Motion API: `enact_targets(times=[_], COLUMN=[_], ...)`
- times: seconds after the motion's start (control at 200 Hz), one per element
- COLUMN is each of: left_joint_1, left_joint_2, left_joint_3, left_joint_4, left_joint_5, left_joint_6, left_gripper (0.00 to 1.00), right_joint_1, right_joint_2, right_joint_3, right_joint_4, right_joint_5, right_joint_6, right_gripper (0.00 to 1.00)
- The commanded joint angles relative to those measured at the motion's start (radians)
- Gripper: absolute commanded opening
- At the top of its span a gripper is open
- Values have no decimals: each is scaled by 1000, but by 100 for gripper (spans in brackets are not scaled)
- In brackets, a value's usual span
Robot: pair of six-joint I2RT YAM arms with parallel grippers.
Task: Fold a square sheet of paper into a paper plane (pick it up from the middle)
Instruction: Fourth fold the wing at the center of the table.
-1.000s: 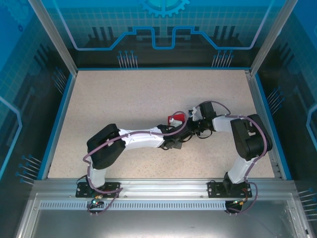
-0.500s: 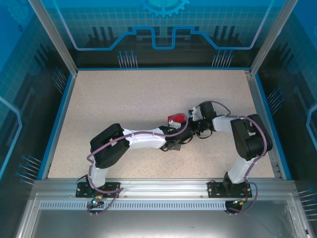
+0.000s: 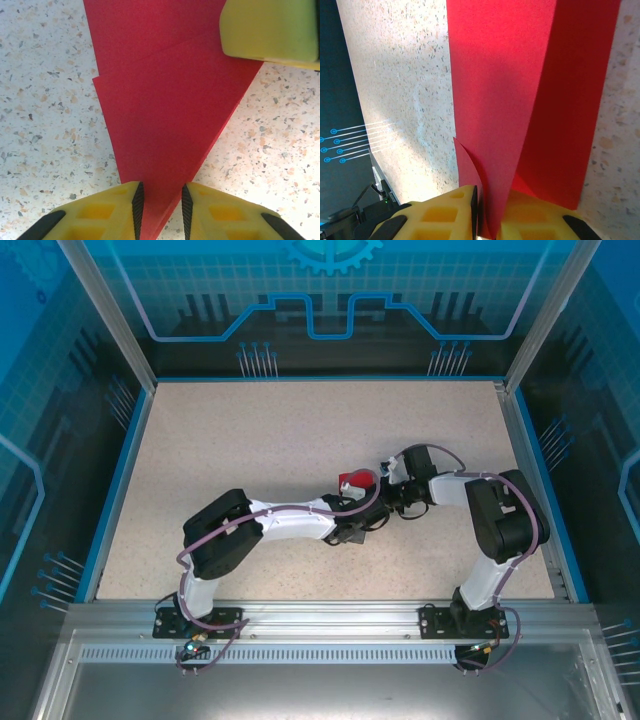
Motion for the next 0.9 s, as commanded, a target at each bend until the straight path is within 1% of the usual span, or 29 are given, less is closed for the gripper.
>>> enact_targets(times=[0.0,0.335,0.38,0.44,0.495,0.595,0.785,0.895], left_joint_1=[-6,-6,-6,-5,-5,-2,28,62], left_joint_2=[14,14,13,9,3,-22,-111,-183], left_joint_3=[23,22,19,15,5,-26,-153,-258], left_joint_4=[-13,-24,-23,-19,-10,16,157,274], left_joint_5=[-25,-32,-34,-34,-31,-24,82,185], left_joint_6=[-7,-10,-10,-8,-4,6,51,67], left_gripper=[27,15,11,8,3,0,0,0], right_joint_1=[-10,-9,-10,-10,-10,-16,-55,-76], right_joint_2=[17,7,6,3,-2,-25,-106,-170], right_joint_3=[22,19,19,20,22,20,6,-2], right_joint_4=[-24,-27,-27,-30,-35,-53,-94,-129], right_joint_5=[-28,-27,-28,-29,-29,-24,-24,-25], right_joint_6=[9,7,7,7,4,-2,-15,-35], right_gripper=[17,17,17,17,17,18,25,31])
